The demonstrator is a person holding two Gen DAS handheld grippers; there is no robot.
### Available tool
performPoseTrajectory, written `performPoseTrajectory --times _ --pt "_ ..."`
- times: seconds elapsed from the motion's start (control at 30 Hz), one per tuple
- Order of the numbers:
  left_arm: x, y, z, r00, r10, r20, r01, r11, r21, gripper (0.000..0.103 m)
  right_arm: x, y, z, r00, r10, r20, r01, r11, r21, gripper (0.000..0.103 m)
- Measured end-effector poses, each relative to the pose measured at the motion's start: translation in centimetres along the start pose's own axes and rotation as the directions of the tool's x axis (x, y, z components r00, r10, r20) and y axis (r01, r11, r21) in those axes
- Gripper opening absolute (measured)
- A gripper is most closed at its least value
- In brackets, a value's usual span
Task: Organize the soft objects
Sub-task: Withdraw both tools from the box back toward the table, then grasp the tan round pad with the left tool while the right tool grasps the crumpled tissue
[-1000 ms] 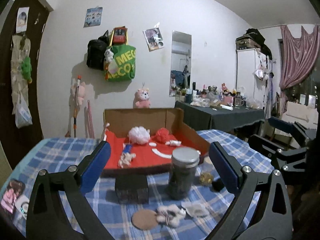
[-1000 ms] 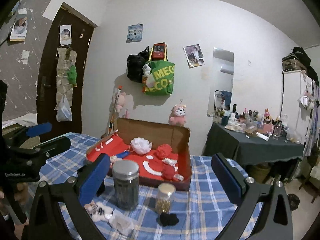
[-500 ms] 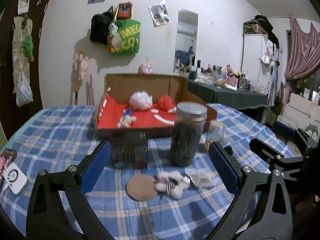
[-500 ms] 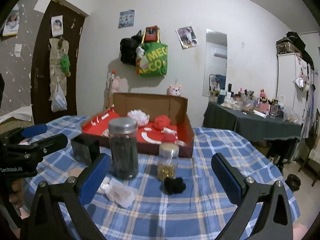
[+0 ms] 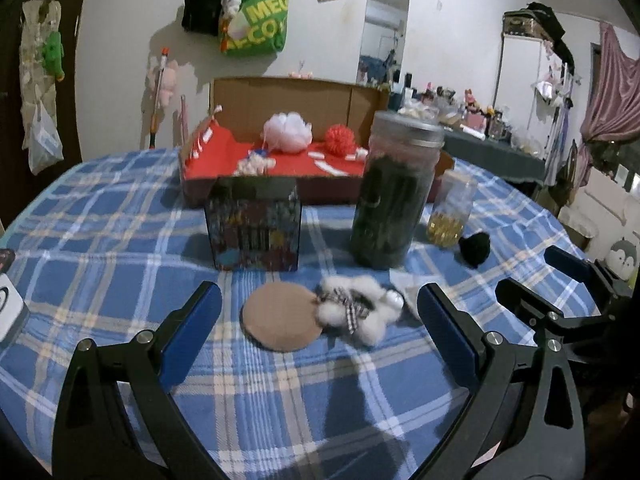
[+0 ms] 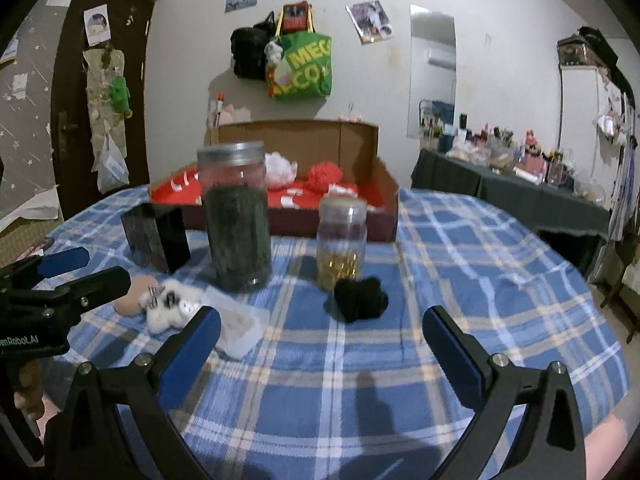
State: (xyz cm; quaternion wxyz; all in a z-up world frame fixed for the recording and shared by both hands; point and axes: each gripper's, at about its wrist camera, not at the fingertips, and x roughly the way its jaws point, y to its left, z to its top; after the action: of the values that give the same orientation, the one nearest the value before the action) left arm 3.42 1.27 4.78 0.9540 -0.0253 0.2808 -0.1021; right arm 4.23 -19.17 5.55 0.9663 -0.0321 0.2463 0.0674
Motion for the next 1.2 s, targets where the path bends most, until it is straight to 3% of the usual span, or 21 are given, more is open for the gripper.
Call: performPoseTrajectory --times 0.47,0.63,0.83,0.93,1.03,1.1,1.17,1.2 --pt "1.8 1.7 -0.2 0.991 0.024 -0.131 -0.022 1.0 0.023 0.1 2.2 0.1 -0.8 0.991 0.085 -0.1 -0.083 0.996 0.02 0.103" --pt "2.5 3.1 0.3 0.977 0.004 -0.214 0.008 0.999 0.054 0.1 3.2 0.5 0.1 0.973 0.173 -0.154 -0.171 0.985 0.025 0.103" --pt "4.0 3.9 0.6 0.955 0.032 -0.296 0.008 0.991 0.132 0.1 5.1 1.3 0.7 0.948 0.223 -0.228 -0.222 0.974 0.03 0.103" --pt "4.5 3.8 0.6 0.949 0.028 -0.313 0.026 0.985 0.169 0.1 6.0 1.7 0.7 0.937 0.232 -0.262 -0.235 0.972 0.019 0.103" --pt "5.1 3.2 0.8 0.951 0.046 -0.305 0.025 0.974 0.226 0.1 6.7 2.2 0.7 0.93 0.236 -0.283 -0.245 0.97 0.003 0.094" --pt "5.2 2.7 0.9 0.958 0.049 -0.283 0.025 0.967 0.253 0.094 7.1 2.6 0.8 0.922 0.245 -0.299 -0.259 0.966 -0.006 0.09" --pt "5.4 2.5 0.9 0.957 -0.002 -0.289 0.079 0.964 0.254 0.067 7.4 3.1 0.8 0.918 0.251 -0.308 -0.271 0.962 -0.025 0.076" --pt "5.4 2.5 0.9 0.954 -0.037 -0.298 0.112 0.964 0.24 0.06 7.5 3.3 0.8 0.918 0.253 -0.306 -0.276 0.96 -0.035 0.068"
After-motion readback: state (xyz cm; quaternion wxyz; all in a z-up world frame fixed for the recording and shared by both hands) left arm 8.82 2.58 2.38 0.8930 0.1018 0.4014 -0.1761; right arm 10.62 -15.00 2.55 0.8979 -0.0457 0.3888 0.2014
